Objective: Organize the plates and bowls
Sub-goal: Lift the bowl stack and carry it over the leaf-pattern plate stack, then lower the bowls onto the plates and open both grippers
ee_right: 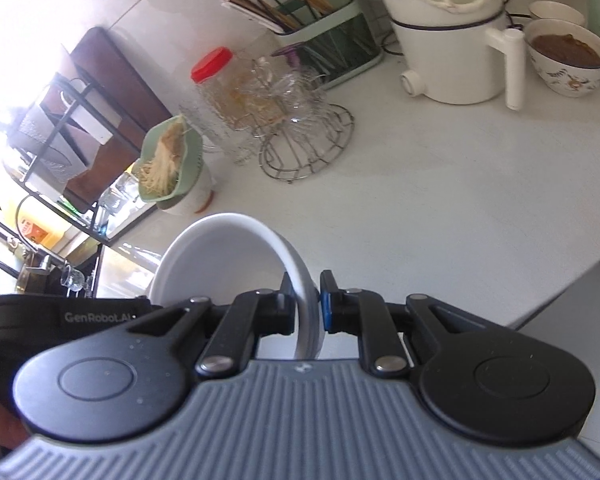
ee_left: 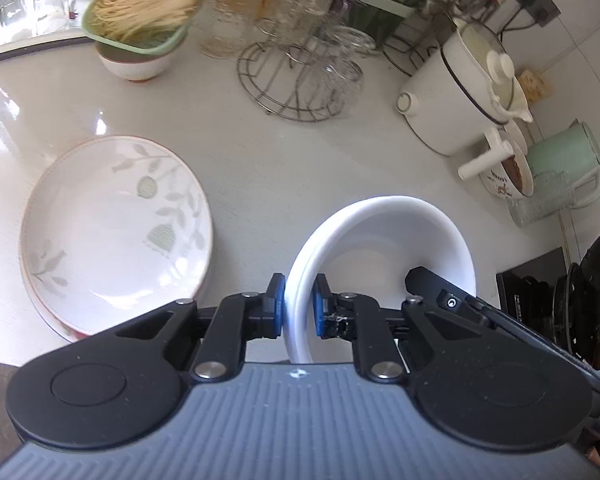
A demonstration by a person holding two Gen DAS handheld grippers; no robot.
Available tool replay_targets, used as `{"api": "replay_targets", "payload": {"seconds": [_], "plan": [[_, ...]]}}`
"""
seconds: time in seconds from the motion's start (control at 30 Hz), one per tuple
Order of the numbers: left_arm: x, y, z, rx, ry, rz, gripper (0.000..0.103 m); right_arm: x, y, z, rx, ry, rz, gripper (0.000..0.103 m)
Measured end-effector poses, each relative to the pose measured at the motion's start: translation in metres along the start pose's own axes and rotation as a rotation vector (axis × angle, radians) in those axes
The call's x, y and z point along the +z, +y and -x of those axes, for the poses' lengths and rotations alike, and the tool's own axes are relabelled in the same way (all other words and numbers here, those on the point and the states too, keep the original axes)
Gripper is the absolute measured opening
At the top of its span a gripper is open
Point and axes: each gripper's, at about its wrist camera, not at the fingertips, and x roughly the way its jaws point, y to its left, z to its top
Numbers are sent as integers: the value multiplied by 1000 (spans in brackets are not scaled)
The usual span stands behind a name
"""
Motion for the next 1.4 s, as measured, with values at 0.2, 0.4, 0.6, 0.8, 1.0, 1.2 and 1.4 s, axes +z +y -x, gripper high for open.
{"api": "replay_targets", "payload": {"seconds": [0.2,0.4,0.6,0.8,1.0,1.2,1.4], "plan": [[18,36,6,-20,19,27,17,1,28,-16,4,14,6,16],[32,76,9,-36,46,34,17,2,62,-37,-10,36,30,16],[45,109,1,-63,71,39,17,3,91,-61,-40,60,77,17],[56,139,-9,-86,93,37,17,-3,109,-82,-79,90,69,17],[61,165,-24,-78,132,28,17,-10,125,-108,-115,142,62,17],[70,188,-36,-69,154,25,17,-17,136,-131,-131,178,51,17],[78,191,-45,-58,163,-14,17,-19,144,-144,-180,198,53,17]]}}
